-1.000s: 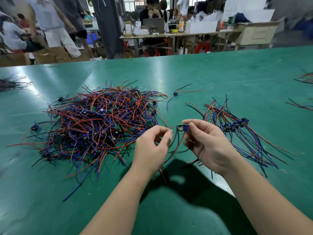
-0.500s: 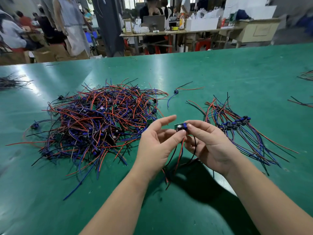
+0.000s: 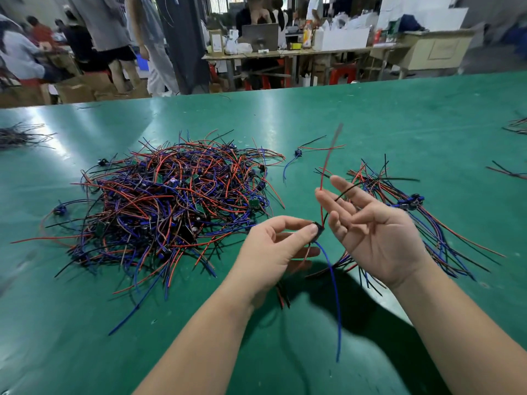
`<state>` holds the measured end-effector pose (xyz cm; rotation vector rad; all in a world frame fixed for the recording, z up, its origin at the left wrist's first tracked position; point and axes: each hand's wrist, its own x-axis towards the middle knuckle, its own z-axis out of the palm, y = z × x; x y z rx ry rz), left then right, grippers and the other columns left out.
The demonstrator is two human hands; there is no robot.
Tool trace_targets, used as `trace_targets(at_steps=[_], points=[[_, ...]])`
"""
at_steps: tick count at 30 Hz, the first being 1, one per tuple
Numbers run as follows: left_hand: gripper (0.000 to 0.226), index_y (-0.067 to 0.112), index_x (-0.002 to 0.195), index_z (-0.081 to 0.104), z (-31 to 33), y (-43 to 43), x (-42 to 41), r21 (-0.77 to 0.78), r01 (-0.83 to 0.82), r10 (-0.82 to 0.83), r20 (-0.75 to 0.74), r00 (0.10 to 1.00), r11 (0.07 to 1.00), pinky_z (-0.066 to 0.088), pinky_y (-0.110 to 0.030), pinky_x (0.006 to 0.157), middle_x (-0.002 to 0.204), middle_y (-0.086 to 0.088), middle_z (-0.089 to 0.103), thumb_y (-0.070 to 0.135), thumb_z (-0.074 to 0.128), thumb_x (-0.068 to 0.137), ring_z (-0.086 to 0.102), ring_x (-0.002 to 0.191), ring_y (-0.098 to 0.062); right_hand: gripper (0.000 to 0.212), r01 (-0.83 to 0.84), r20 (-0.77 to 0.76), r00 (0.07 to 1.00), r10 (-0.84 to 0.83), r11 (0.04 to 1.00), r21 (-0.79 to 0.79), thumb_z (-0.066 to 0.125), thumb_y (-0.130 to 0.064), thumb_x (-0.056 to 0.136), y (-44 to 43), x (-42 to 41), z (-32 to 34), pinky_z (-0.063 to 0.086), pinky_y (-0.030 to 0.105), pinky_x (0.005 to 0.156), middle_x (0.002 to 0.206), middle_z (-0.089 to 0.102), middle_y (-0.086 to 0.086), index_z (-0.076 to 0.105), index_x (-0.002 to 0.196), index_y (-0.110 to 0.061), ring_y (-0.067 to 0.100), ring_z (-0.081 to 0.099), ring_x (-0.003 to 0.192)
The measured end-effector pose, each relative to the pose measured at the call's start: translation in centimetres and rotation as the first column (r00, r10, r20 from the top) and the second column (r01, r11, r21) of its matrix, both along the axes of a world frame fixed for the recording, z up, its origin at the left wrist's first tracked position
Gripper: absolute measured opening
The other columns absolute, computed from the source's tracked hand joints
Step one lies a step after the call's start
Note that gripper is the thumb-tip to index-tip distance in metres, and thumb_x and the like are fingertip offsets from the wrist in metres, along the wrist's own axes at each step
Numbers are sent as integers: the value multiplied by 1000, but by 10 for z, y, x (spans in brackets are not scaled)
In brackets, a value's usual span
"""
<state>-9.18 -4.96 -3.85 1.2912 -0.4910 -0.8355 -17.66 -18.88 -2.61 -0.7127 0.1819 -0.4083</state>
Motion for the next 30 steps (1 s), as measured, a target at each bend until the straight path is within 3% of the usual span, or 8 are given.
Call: trace_targets(at_steps=[5, 9, 14, 19, 21, 24, 26, 30], points=[[23, 11, 84, 69, 0, -2, -2, -24, -7, 5, -76, 997, 1000, 54, -21, 58, 79, -6, 72, 26, 72, 67, 64, 63, -11, 42, 75, -150, 982, -115, 965, -250, 67, -7, 64, 5, 6, -6, 45, 12, 51, 81, 68, 2, 63, 105, -6, 5, 56, 55], [30, 6, 86, 69, -1, -2, 0, -43, -59, 60, 0, 998, 997, 52, -19, 55, 68, -5, 70, 22, 76, 61, 62, 55, -7, 28, -42, -266, 955, -133, 826, -563, 72, -28, 62, 10, 5, -12, 31, 16, 49, 65, 56, 3, 75, 79, -7, 5, 38, 49], [14, 8, 81, 70, -6, -1, 3, 54, -92, 77, 233, 969, 994, 55, -22, 62, 66, 0, 71, 5, 80, 72, 64, 60, -8, 10, -79, -293, 947, -131, 792, -606, 71, -14, 74, 8, 2, -10, 34, 15, 43, 63, 60, 10, 72, 75, -4, 9, 43, 47], [16, 22, 71, 69, -8, 0, -2, 97, -207, 107, 607, 787, 974, 47, -13, 59, 63, 10, 70, 12, 81, 71, 61, 56, 1, 11, -77, -309, 926, -216, 695, -715, 61, -1, 87, 7, 1, -11, 39, 15, 47, 55, 60, 1, 71, 83, -4, 6, 50, 48], [17, 19, 73, 68, -4, 0, -3, 90, -170, 106, 483, 869, 981, 52, -20, 60, 64, 5, 70, 7, 81, 71, 64, 59, -5, 10, -73, -296, 934, -199, 706, -704, 63, -3, 83, 4, -3, -5, 41, 14, 49, 56, 62, 0, 72, 83, -8, 4, 52, 49], [14, 9, 79, 66, 8, 2, -6, 36, 41, -44, 70, 997, 999, 53, -23, 52, 65, -6, 69, -2, 74, 75, 67, 56, -13, 11, 12, -231, 956, -179, 812, -583, 64, -13, 71, -4, -9, 6, 44, 12, 47, 59, 63, 3, 72, 77, -9, 5, 56, 49], [13, 11, 77, 69, 13, 6, -6, 64, 203, -201, -30, 979, 977, 52, -20, 50, 69, -8, 70, -1, 70, 78, 68, 56, -14, 14, 120, -184, 953, -239, 862, -493, 63, -14, 69, -11, -12, 13, 44, 11, 46, 60, 64, 1, 70, 79, -7, 4, 55, 47], [19, 21, 77, 76, 12, 11, -11, 148, 450, -450, -33, 892, 881, 55, -22, 57, 75, -4, 72, 3, 70, 79, 69, 63, -14, 11, 270, -219, 906, -363, 892, -363, 62, -11, 80, -24, -13, 15, 38, 10, 39, 59, 61, -1, 66, 87, -4, 3, 51, 44]])
